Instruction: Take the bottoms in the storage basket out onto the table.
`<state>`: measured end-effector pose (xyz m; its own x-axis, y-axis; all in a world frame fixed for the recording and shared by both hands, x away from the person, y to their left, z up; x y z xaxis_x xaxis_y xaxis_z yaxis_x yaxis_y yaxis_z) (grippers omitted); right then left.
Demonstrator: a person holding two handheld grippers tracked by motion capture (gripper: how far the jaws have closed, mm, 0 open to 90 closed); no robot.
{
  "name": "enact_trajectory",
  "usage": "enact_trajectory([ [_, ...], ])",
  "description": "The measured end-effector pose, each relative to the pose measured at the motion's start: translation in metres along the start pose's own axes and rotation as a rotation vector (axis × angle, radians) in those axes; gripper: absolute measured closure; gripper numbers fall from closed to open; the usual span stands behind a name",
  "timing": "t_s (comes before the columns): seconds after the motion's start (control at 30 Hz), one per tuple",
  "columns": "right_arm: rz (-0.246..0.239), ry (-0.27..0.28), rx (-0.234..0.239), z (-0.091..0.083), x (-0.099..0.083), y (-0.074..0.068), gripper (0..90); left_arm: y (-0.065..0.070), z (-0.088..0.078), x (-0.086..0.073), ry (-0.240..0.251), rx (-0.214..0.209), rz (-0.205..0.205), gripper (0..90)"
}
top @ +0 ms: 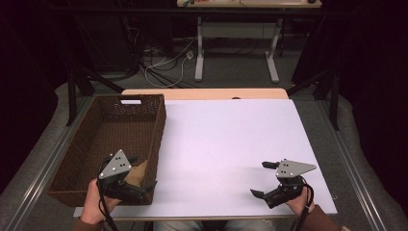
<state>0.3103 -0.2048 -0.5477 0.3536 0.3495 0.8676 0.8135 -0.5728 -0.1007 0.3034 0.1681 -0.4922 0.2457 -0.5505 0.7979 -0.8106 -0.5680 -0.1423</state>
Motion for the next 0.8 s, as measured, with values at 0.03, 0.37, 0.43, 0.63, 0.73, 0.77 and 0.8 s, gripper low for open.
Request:
enact_trajectory([
  [0.03,0.0,0.001,0.0,0.0,0.0,0.0,0.0,-0.001,-0.001,0.0,-0.004,-0.003,-0.003,0.0],
  [0.37,-0.005,0.007,0.002,0.0,0.0,0.0,0.0,-0.011,-0.002,0.004,-0.054,-0.023,0.022,0.0],
  [0.43,-0.007,0.001,0.002,0.001,-0.001,-0.001,0.0,-0.014,-0.002,0.004,-0.066,-0.028,0.024,0.0],
  [0.63,-0.004,-0.004,0.0,0.001,-0.002,-0.001,0.0,-0.022,-0.001,0.003,-0.106,-0.041,0.037,0.0],
  [0.73,-0.002,-0.002,-0.005,0.0,-0.002,-0.001,0.0,-0.028,-0.002,0.003,-0.127,-0.044,0.038,0.0],
  [0.77,-0.002,-0.002,-0.005,0.0,-0.002,-0.001,0.0,-0.028,-0.002,0.003,-0.127,-0.044,0.038,0.0],
  [0.8,-0.001,-0.003,-0.002,0.0,-0.002,-0.001,0.0,-0.029,-0.002,0.003,-0.133,-0.049,0.041,0.0],
])
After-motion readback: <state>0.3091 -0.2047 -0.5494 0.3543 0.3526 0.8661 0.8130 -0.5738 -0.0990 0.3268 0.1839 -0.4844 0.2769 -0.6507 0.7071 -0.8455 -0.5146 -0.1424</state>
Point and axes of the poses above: each handheld gripper's, and its own axes: z roughly forward along the jaws, x roughly out of its top, y roughly to its right, the point moved 8 cm from there along z, roughly forward along the jaws, and after that the axes turned 7 degrees about z, right-handed, at the moved point
